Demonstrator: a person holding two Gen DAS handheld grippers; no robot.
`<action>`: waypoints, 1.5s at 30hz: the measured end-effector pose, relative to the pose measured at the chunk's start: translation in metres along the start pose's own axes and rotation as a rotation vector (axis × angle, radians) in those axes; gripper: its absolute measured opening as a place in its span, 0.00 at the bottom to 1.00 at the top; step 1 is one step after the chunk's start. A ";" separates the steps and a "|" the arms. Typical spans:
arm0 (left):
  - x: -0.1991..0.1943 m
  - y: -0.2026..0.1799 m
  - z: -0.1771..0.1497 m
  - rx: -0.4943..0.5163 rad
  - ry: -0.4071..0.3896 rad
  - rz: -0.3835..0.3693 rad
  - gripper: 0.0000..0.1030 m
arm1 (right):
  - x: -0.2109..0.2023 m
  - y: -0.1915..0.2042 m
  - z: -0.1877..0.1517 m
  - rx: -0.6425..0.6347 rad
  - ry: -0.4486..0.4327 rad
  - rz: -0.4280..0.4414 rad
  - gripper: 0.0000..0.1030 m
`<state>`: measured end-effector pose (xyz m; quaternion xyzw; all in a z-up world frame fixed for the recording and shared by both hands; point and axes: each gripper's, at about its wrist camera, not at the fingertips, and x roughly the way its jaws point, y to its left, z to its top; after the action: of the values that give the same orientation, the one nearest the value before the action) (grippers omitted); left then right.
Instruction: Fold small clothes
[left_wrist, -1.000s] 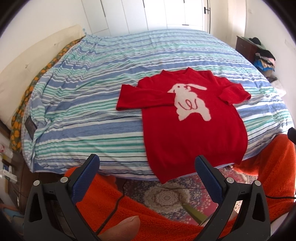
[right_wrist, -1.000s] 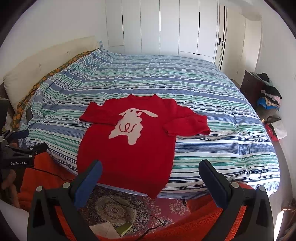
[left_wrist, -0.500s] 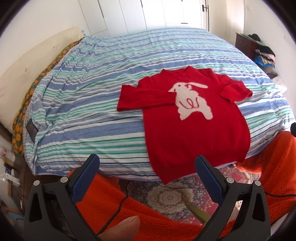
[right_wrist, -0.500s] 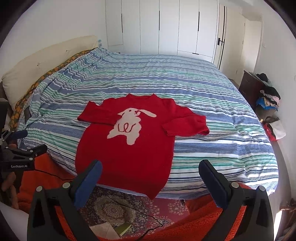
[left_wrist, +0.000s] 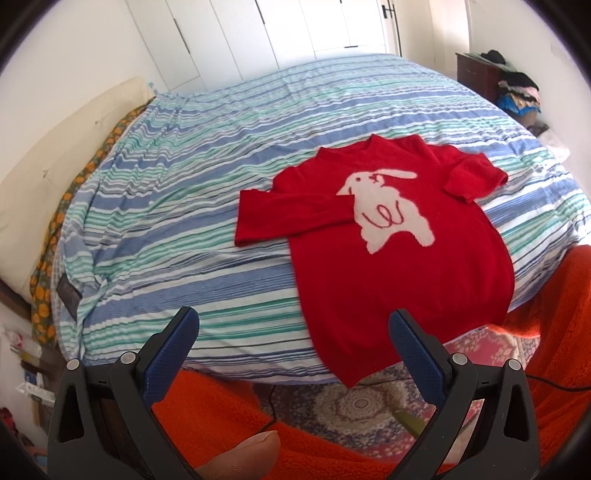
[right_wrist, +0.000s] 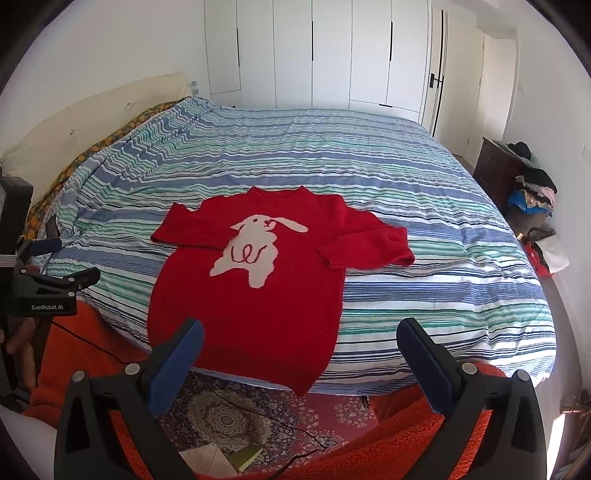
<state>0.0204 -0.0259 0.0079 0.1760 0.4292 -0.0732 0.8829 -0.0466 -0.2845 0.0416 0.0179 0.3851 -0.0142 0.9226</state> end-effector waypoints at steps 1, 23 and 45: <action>0.000 -0.001 0.001 0.011 -0.002 0.003 1.00 | 0.001 0.001 0.000 -0.008 0.002 0.003 1.00; 0.002 0.006 -0.001 -0.046 -0.010 0.025 1.00 | 0.009 0.006 -0.003 -0.028 0.025 -0.004 1.00; 0.004 0.003 -0.003 -0.091 0.006 -0.001 1.00 | 0.012 0.010 -0.001 -0.064 0.026 -0.002 1.00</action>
<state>0.0216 -0.0214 0.0037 0.1358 0.4349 -0.0534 0.8886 -0.0385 -0.2751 0.0327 -0.0121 0.3973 -0.0028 0.9176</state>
